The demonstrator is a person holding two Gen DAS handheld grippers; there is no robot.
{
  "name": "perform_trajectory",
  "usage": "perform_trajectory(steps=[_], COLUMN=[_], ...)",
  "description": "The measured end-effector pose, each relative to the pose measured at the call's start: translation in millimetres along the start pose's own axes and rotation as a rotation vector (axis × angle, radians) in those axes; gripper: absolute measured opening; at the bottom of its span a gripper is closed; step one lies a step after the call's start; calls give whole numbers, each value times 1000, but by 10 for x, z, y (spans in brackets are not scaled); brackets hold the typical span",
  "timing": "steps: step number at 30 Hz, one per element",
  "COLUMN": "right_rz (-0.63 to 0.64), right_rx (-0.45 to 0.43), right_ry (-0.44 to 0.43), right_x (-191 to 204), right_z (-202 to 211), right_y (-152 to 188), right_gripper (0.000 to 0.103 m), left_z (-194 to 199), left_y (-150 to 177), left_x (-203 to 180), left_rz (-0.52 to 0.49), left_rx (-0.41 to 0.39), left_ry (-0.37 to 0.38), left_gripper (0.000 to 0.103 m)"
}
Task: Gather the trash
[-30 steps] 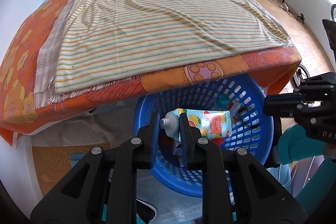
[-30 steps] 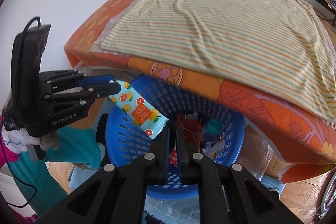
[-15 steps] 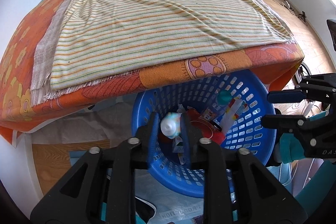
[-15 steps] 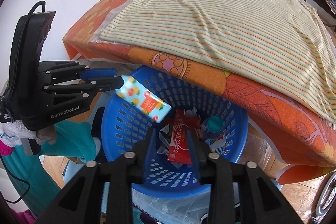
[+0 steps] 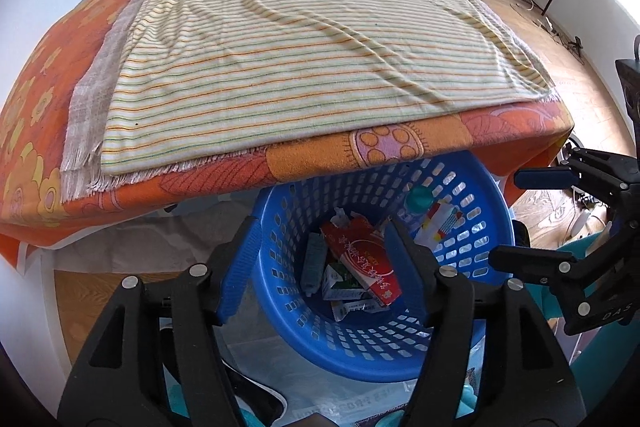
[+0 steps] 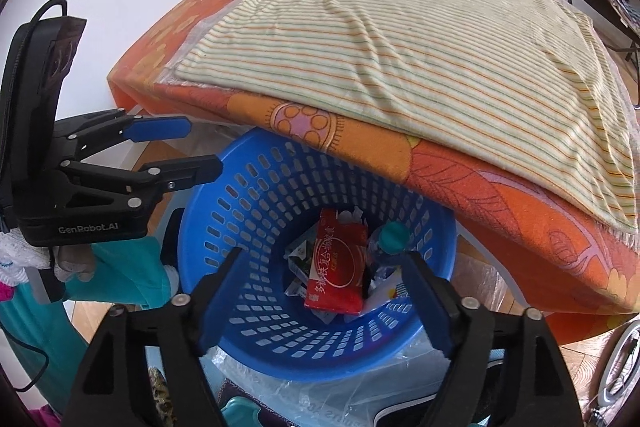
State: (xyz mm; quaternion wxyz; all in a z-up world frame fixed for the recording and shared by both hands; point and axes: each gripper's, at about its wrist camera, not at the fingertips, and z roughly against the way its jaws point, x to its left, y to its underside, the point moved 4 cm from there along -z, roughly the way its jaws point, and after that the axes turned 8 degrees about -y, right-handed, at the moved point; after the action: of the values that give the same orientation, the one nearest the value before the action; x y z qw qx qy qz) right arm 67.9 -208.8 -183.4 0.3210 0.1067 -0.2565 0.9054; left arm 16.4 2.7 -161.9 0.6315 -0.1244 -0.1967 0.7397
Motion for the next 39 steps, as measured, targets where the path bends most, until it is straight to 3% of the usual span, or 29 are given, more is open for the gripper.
perform_trajectory(steps=[7, 11, 21, 33, 39], right_rz=[16, 38, 57, 51, 46], right_rx=[-35, -70, -167, -252, -332], right_ry=[34, 57, 134, 104, 87], right_x=[2, 19, 7, -20, -55], right_z=[105, 209, 475, 857, 1117], right_y=[-63, -120, -341, -818, -1033], right_gripper=[84, 86, 90, 91, 99], left_z=[108, 221, 472, 1039, 1230], left_y=[-108, -212, -529, -1116, -1362], left_x=[20, 68, 204, 406, 460], left_rz=[32, 63, 129, 199, 221], left_rx=[-23, -64, -145, -331, -380], left_ry=[9, 9, 14, 5, 25], left_gripper=[67, 77, 77, 85, 89])
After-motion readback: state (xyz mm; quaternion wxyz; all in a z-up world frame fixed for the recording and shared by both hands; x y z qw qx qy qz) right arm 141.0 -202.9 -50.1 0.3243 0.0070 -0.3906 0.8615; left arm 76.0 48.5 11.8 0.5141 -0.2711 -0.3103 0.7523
